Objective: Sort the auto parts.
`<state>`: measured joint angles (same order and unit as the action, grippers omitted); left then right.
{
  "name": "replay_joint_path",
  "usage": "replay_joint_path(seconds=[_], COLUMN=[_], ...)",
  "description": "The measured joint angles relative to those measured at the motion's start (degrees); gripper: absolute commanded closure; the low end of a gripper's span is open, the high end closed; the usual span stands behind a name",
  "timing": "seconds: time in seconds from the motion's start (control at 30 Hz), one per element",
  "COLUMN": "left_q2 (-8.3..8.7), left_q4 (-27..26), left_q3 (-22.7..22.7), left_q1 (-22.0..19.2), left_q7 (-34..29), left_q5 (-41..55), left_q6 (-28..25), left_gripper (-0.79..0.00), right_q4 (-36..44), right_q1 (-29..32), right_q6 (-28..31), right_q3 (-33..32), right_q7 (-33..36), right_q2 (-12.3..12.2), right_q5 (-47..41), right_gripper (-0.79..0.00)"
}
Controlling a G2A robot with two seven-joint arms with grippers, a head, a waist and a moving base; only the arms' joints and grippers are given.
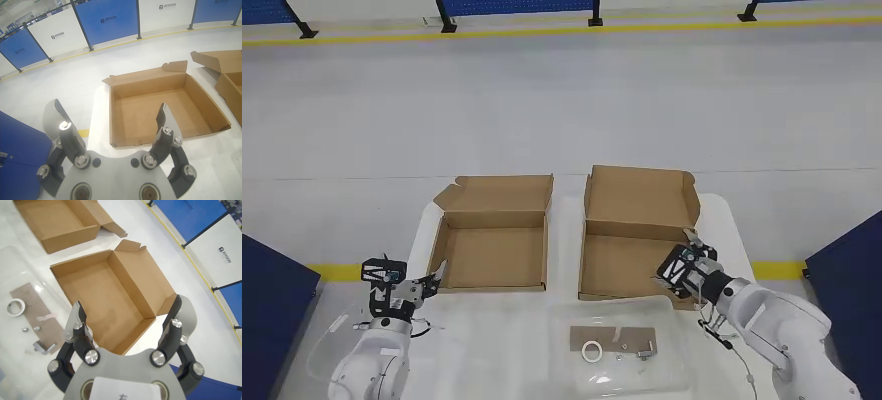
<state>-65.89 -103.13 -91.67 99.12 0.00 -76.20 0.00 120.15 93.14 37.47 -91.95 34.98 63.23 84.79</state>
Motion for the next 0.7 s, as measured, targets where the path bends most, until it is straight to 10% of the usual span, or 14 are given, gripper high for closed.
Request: replay_joint_path(seconds=[0.13, 0.47, 0.7], left_q2=[0.00, 0.00, 0.00], left_q4=[0.0, 0.0, 0.0], left_q3=[0.0, 0.0, 0.0], left_q1=[0.0, 0.0, 0.0], left_q7=[0.0, 0.0, 0.0], left_q5=[0.0, 0.0, 0.0], left_q6=[0.0, 0.0, 0.0], left_gripper=[-0.785, -0.785, -0.785], right_q4=[1.6, 3.9, 6.9], right_q1=[-1.8, -1.8, -4.0], right_q6=[0.3, 3.1, 11.1], right_q3=[0.9, 1.4, 3.9], right_q7=[11.2, 10.2, 21.3], right_q2=[0.0, -0.3, -1.3], right_q5=[-3.7, -3.2, -8.6], right_gripper=[-0.785, -0.785, -0.785])
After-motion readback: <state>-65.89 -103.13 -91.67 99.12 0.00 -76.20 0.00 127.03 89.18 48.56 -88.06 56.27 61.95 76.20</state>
